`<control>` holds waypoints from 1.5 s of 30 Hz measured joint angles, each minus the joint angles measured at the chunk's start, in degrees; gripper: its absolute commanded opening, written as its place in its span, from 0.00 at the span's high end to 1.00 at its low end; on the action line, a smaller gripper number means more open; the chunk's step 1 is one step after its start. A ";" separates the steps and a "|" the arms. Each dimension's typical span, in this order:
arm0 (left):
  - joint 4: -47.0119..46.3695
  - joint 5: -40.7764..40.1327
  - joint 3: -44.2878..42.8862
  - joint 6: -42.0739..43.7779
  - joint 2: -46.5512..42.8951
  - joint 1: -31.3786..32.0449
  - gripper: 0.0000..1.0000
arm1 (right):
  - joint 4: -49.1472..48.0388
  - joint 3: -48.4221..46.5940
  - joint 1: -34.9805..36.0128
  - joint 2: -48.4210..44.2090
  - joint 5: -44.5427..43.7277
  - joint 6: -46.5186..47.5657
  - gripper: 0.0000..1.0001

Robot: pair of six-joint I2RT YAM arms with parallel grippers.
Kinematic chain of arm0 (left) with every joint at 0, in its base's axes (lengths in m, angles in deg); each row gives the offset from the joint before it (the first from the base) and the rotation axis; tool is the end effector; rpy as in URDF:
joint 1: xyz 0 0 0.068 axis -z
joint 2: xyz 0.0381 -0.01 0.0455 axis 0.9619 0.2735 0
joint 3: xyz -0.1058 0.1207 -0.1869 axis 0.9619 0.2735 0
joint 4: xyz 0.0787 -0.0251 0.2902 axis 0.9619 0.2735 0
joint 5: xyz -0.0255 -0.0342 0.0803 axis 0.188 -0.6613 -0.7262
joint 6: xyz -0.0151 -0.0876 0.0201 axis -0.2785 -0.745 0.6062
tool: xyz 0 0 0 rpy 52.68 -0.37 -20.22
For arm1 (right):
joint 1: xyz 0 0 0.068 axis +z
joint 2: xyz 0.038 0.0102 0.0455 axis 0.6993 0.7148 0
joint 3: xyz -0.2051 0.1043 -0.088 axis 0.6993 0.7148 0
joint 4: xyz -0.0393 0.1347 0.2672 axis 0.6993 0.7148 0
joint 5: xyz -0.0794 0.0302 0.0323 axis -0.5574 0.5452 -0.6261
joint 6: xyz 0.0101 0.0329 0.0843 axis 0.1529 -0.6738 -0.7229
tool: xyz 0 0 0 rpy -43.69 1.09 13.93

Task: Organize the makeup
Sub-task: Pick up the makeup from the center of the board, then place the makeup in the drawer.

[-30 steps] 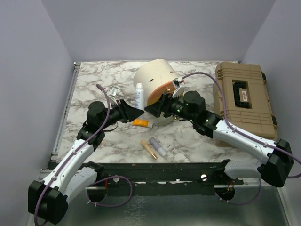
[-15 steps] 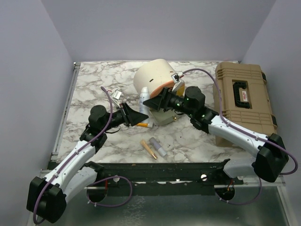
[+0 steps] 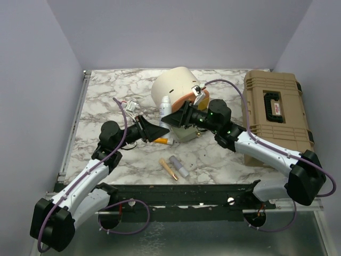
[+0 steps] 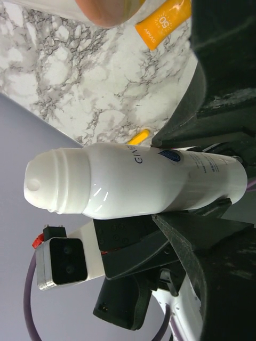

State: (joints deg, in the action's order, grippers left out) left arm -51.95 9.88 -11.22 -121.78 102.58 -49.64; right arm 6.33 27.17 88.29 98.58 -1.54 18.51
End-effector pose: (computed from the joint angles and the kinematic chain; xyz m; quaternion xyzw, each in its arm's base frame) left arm 0.2488 -0.1685 0.2529 0.0579 0.6849 -0.6142 0.3878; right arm 0.2714 0.3008 0.2782 -0.0960 0.7196 0.5755 0.3764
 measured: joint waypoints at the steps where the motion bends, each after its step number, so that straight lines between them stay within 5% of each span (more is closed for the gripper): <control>1: -0.15 0.02 0.07 -0.11 0.09 0.00 1.00 | -0.07 0.04 0.02 0.00 0.04 -0.02 0.49; 7: -0.90 0.24 0.15 -0.39 0.57 0.00 1.00 | -0.07 0.11 0.00 0.00 0.39 0.04 0.37; 14: -1.46 0.81 0.15 -0.57 1.05 0.00 1.00 | -0.07 0.11 0.00 0.17 0.70 0.02 0.50; 17: -1.68 0.90 0.15 -0.76 1.05 0.00 0.99 | -0.11 0.11 0.00 0.22 0.74 0.07 0.70; 22: -1.68 0.94 0.20 -0.83 1.05 -0.04 0.64 | -0.22 0.11 -0.07 0.33 0.90 0.15 0.71; 25: -1.68 0.81 0.33 -0.79 1.05 -0.04 0.28 | 0.15 0.11 -0.04 0.31 0.55 0.48 0.71; 28: -2.12 0.22 0.50 -0.76 0.96 0.02 0.14 | 2.45 0.11 -0.04 -0.04 -1.09 1.57 0.72; 38: -0.74 -0.68 0.44 1.75 0.72 0.02 0.09 | 12.94 0.90 0.00 -4.79 -9.07 4.15 0.72; 45: 9.22 -6.64 -2.80 8.31 0.07 0.02 0.09 | 25.14 1.05 0.00 -9.25 -21.81 2.12 0.76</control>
State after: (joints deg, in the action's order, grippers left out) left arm -42.72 3.24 -14.02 -113.47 102.65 -49.61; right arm 31.47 28.22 88.29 89.33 -23.35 20.63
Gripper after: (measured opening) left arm 0.909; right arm 0.466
